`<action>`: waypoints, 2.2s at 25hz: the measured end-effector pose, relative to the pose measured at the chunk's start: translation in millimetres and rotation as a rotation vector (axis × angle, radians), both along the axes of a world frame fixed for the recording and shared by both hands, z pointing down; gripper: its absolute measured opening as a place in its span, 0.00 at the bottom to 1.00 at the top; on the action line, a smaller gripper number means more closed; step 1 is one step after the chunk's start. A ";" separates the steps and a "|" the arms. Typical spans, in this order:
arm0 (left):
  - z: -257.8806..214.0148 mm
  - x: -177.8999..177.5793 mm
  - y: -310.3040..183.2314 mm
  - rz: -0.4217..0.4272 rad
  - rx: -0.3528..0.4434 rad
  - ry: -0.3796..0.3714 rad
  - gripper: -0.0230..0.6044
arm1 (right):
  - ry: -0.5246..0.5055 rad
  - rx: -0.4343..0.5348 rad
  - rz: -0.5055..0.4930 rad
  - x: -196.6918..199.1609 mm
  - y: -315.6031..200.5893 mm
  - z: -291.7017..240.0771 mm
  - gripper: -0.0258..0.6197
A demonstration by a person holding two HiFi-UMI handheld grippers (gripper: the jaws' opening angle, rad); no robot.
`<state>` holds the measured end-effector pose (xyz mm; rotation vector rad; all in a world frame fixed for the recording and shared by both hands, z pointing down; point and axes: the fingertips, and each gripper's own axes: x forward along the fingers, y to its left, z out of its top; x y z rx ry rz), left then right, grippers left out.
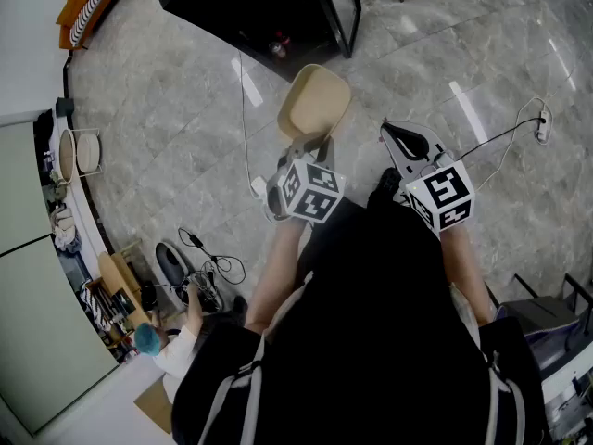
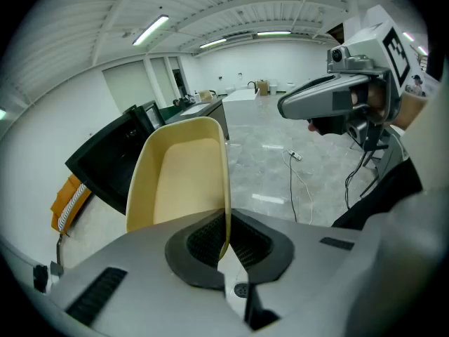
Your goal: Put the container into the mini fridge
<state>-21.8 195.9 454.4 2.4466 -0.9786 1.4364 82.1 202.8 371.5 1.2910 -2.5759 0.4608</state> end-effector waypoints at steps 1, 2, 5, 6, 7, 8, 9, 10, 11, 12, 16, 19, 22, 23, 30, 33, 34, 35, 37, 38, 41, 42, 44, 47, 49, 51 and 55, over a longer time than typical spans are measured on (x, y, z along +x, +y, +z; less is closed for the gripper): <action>0.7 3.0 2.3 0.005 -0.003 -0.002 0.09 | 0.002 -0.001 0.001 2.7 2.1 0.3 0.07; 1.4 6.1 4.7 0.011 -0.006 -0.005 0.09 | 0.004 -0.001 0.003 5.6 4.2 0.6 0.07; 2.6 16.1 10.7 0.027 -0.013 -0.013 0.09 | 0.003 0.000 0.005 14.1 8.4 -0.2 0.07; 2.4 18.9 11.5 0.031 -0.013 -0.016 0.09 | 0.002 0.002 0.006 16.3 8.6 -0.8 0.07; 2.2 21.0 12.0 0.036 -0.014 -0.019 0.09 | 0.001 0.003 0.006 17.9 8.6 -1.2 0.07; 2.1 22.5 12.7 0.039 -0.015 -0.023 0.09 | -0.002 0.004 0.008 19.1 8.6 -1.2 0.07; 2.4 23.5 13.7 0.042 -0.016 -0.026 0.09 | -0.007 0.004 0.012 20.4 8.8 -1.1 0.07; 3.0 24.3 14.9 0.044 -0.018 -0.030 0.09 | -0.018 0.002 0.018 21.7 8.9 -0.9 0.07; 3.4 25.0 16.2 0.045 -0.021 -0.033 0.09 | -0.034 0.001 0.025 22.9 8.9 -0.9 0.07; 3.7 25.4 17.1 0.046 -0.023 -0.035 0.09 | -0.050 0.001 0.031 23.9 8.5 -1.2 0.07; 7.7 20.9 15.9 0.052 -0.037 -0.052 0.09 | -0.054 0.000 0.062 25.0 3.5 1.0 0.07; 13.0 15.2 7.0 0.053 -0.046 -0.059 0.09 | -0.044 -0.027 0.061 19.7 -1.6 6.4 0.07; 18.4 12.2 -7.4 0.057 -0.052 -0.054 0.09 | -0.031 -0.051 0.044 12.2 -10.0 13.0 0.07; 20.8 11.2 -13.2 0.062 -0.053 -0.054 0.09 | -0.025 -0.057 0.043 10.3 -14.5 15.3 0.07; 29.7 6.1 -72.5 0.145 -0.073 -0.040 0.09 | 0.028 -0.067 0.073 -4.8 -75.8 12.8 0.07; 31.3 1.5 -106.6 0.167 -0.074 -0.032 0.09 | 0.038 -0.048 0.084 -17.5 -110.1 6.0 0.07; 32.6 -1.0 -118.4 0.173 -0.077 -0.031 0.09 | 0.038 -0.043 0.086 -23.4 -122.4 4.9 0.07; 34.5 -3.7 -130.2 0.179 -0.081 -0.030 0.09 | 0.040 -0.043 0.089 -29.4 -134.9 5.3 0.07; 39.3 -8.2 -152.3 0.193 -0.092 -0.029 0.09 | 0.049 -0.056 0.105 -40.9 -159.6 10.3 0.07; 42.4 -10.3 -162.1 0.200 -0.098 -0.028 0.09 | 0.052 -0.065 0.114 -46.9 -171.0 13.9 0.07; 56.1 -20.0 -188.6 0.219 -0.120 -0.033 0.09 | 0.045 -0.093 0.111 -69.7 -201.7 27.7 0.07; 61.6 -24.7 -197.4 0.225 -0.128 -0.038 0.10 | 0.041 -0.105 0.101 -78.3 -211.2 32.7 0.07; 73.9 -35.5 -216.6 0.237 -0.133 -0.056 0.09 | 0.042 -0.128 0.072 -94.0 -229.5 42.2 0.07; 94.0 -51.7 -245.5 0.259 -0.122 -0.102 0.10 | 0.064 -0.150 0.060 -105.2 -253.0 54.0 0.07; 107.1 -61.4 -262.9 0.264 -0.130 -0.118 0.10 | 0.068 -0.167 0.070 -108.4 -266.3 60.6 0.07; 119.3 -71.1 -282.5 0.263 -0.137 -0.130 0.09 | 0.074 -0.179 0.077 -113.4 -279.7 67.5 0.07; 147.7 -84.4 -315.5 0.281 -0.154 -0.149 0.09 | 0.065 -0.185 0.079 -127.0 -304.7 78.3 0.07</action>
